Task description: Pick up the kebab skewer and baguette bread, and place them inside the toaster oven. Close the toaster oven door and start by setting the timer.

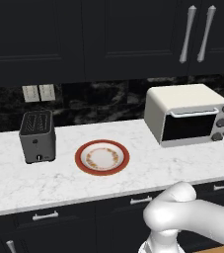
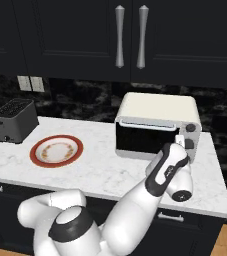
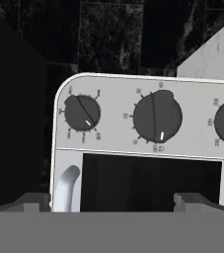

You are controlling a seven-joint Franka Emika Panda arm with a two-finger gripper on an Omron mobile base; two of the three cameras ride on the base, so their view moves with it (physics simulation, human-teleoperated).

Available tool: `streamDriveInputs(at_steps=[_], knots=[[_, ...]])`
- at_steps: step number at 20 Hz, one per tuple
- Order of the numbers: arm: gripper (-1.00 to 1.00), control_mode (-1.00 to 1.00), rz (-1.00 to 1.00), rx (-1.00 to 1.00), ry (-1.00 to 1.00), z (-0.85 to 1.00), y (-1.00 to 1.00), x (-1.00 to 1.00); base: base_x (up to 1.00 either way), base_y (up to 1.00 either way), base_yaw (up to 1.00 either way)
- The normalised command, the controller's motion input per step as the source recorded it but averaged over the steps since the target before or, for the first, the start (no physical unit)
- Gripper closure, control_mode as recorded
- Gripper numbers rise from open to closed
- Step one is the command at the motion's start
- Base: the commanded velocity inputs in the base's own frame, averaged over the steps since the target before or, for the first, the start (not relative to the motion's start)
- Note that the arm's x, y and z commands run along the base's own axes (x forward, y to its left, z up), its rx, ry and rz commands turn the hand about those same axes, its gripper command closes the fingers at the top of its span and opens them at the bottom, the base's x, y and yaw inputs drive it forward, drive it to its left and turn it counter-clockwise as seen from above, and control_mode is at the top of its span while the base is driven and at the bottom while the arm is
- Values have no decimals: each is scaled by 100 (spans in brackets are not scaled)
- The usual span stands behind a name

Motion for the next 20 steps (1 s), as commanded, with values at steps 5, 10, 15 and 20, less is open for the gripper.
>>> streamDriveInputs(at_steps=[5,10,15,20], knots=[[-100,-100,0,0,0,-5,-1,16,0,0,0],[-100,-100,0,1,1,-8,-21,20,0,0,0],[-100,-100,0,0,0,-7,-13,18,0,0,0],[-100,-100,0,0,0,-12,-1,8,0,0,0]])
